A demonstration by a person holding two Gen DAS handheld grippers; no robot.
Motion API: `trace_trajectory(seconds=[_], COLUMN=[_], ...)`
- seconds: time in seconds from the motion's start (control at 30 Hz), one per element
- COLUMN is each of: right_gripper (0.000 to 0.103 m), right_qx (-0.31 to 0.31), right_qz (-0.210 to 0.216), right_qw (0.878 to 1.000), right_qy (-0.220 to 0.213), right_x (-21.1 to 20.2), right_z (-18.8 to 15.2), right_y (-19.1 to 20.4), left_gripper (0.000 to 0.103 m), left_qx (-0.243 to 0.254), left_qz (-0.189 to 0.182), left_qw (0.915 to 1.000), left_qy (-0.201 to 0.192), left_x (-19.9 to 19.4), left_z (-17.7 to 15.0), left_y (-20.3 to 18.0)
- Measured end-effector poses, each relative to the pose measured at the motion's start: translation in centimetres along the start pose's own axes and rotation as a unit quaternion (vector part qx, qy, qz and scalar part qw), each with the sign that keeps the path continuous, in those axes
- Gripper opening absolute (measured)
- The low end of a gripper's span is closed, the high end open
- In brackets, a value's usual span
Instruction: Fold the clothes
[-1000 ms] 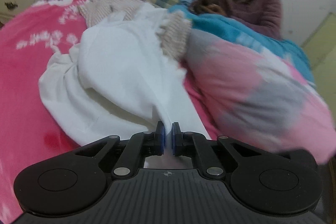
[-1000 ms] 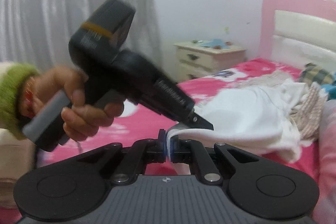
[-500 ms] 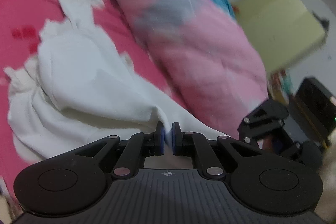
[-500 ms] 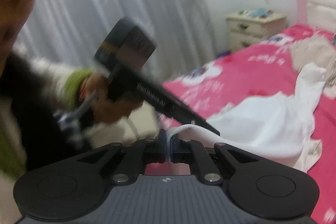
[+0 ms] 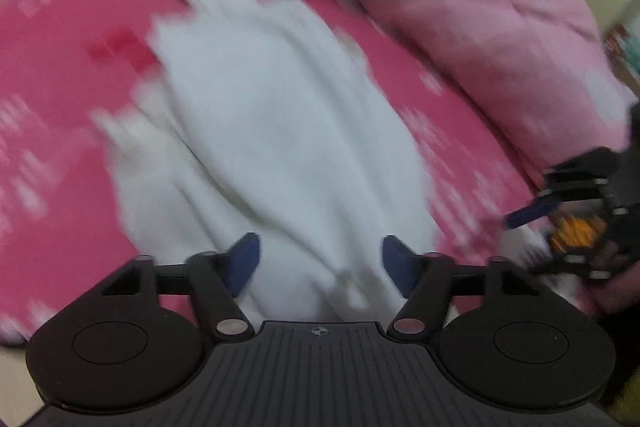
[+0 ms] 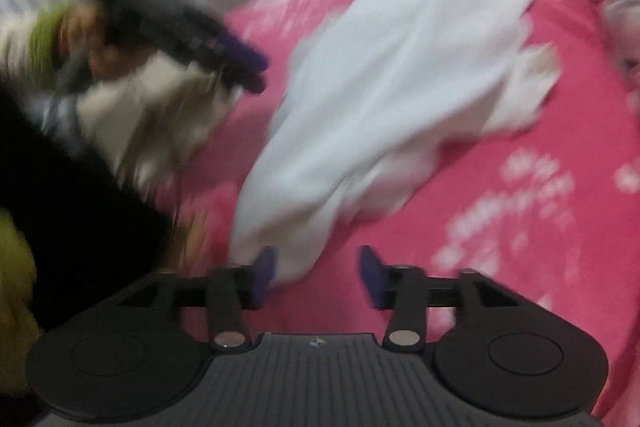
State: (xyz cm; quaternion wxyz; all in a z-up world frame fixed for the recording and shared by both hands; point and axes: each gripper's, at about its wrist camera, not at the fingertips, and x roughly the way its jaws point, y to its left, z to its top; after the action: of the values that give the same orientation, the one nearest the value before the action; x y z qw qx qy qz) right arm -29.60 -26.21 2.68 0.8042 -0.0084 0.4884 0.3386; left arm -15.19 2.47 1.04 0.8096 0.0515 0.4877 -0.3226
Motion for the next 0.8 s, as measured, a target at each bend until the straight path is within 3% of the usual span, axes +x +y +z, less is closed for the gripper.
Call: trace_trajectory(seconds=[0.13,0.2,0.27,0.4,0.47,0.53,0.57,0.63,0.7,0.8], right_gripper=[0.074,0.074,0.074,0.074,0.073,0.072,0.067,0.046,0.023,0.012], right_qx=[0.036,0.057,0.079,0.137,0.165,0.189,0.194,0.185,0.169,0.158], right_qz=[-0.052,-0.076,-0.092,-0.089,-0.073,-0.053,-0.045,-0.034,-0.030,-0.016], right_qw=[0.995,0.992,0.988,0.980,0.978,0.975,0.974,0.976,0.977,0.976], right_qy=[-0.076,-0.087,-0.097,-0.112,-0.109,-0.101,-0.104,-0.115,-0.127,-0.147], right_x=[1.5,4.0,6.4,10.6,13.0,14.6,14.8,14.2,13.2,11.4], right_z=[5.2,7.9,10.3,12.8,13.3,13.4,13.2,13.0,12.8,12.5], right_y=[-5.2,-7.9,-10.4,-14.8,-16.7,-18.3,-18.5,-18.1,-17.5,-16.6], left_gripper=[0.082,0.082,0.081,0.078,0.064,0.040,0.034,0.015,0.009,0.005], left_qx=[0.044,0.058,0.040,-0.023,-0.039,-0.053,-0.056,-0.057,-0.051,-0.042], left_qz=[0.092,0.126,0.131,0.092,0.077,0.064,0.061,0.059,0.060,0.047], left_qw=[0.9918,0.9867,0.9875,0.9916,0.9929,0.9936,0.9934,0.9924,0.9913,0.9891], left_qy=[-0.077,-0.085,-0.079,-0.087,-0.081,-0.076,-0.080,-0.092,-0.106,-0.133], left_x=[3.5,6.4,8.7,10.4,10.7,10.4,9.8,8.8,7.8,5.6], left_z=[4.7,6.5,8.0,8.6,8.4,7.9,7.5,6.9,6.6,6.1], left_y=[2.6,3.7,5.1,7.6,8.4,9.2,9.4,9.4,8.9,7.7])
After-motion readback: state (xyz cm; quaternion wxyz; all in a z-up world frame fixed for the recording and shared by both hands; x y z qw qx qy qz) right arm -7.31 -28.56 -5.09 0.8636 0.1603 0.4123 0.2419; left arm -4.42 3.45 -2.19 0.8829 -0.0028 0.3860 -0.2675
